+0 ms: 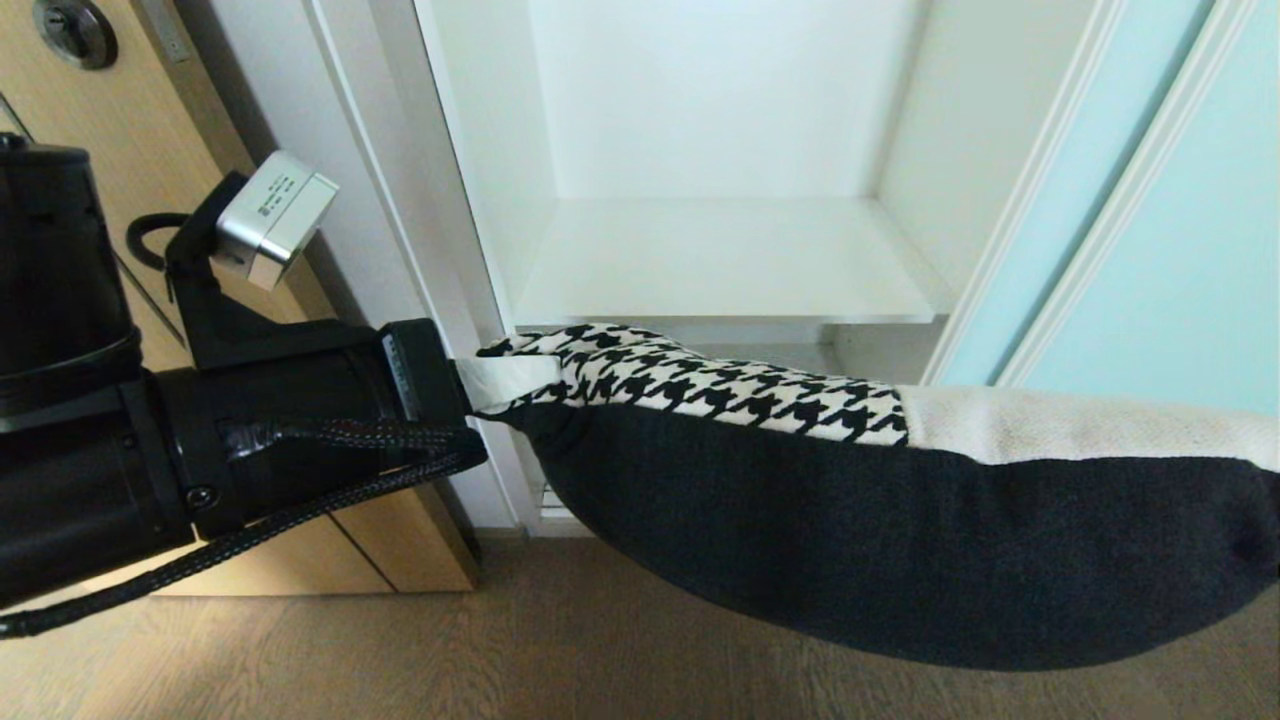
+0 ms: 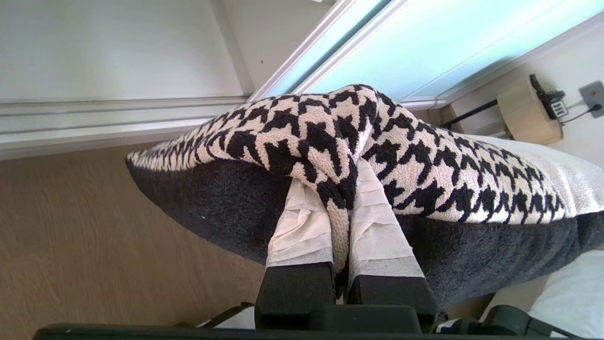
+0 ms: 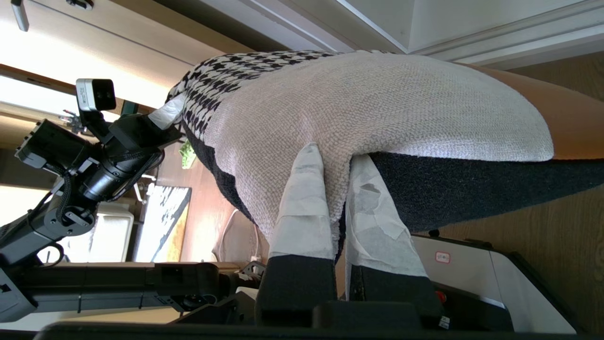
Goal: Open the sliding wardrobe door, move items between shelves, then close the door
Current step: Place the pillow on the higher shelf
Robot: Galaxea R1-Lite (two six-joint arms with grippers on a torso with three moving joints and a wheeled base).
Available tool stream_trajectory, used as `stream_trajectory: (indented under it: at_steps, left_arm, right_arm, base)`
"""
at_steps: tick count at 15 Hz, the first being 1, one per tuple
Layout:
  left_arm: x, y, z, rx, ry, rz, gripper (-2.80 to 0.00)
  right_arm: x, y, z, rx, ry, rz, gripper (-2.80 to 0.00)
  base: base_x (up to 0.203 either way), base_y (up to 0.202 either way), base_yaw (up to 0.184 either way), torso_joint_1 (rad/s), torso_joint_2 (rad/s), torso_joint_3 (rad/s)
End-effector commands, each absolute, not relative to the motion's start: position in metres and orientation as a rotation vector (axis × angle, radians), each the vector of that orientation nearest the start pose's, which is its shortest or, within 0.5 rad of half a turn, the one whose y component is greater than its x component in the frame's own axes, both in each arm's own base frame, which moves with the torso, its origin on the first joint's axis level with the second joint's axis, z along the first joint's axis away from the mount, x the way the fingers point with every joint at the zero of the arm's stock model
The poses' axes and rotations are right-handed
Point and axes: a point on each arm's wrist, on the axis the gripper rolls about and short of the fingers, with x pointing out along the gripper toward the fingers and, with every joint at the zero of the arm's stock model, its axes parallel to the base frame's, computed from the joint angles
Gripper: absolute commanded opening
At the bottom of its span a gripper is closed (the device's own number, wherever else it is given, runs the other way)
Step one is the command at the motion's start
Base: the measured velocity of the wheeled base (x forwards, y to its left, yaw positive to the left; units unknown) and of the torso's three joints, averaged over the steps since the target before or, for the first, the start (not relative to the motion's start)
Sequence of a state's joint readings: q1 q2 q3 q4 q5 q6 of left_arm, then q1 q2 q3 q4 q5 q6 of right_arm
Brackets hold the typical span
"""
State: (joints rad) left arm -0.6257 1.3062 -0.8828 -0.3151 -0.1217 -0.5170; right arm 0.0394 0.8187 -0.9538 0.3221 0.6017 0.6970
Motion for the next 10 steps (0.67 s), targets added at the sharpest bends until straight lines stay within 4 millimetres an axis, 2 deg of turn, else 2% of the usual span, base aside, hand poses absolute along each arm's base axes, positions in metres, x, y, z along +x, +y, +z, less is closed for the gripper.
stream_trajectory:
  at_steps: [1, 10]
  left_arm:
    - [0.1723, -0.1279, 0.2740, -0.466, 0.304, -0.700, -2.80]
    - [0.1715, -0.1278, 0.2697, -0.446, 0.311, -0.700, -2.80]
  right_arm:
    - [0.0558, 0.0150, 0.2983, 0.729, 0.409, 0.550, -2.80]
    - [0.0563, 0.0151, 0.2986, 0.729, 0.408, 0.554, -2.80]
  base:
    - [0.049, 0.000, 0.000, 0.007, 0.01, 0.007]
    - [0.191, 0.000, 0.000, 0.003, 0.00, 0.003]
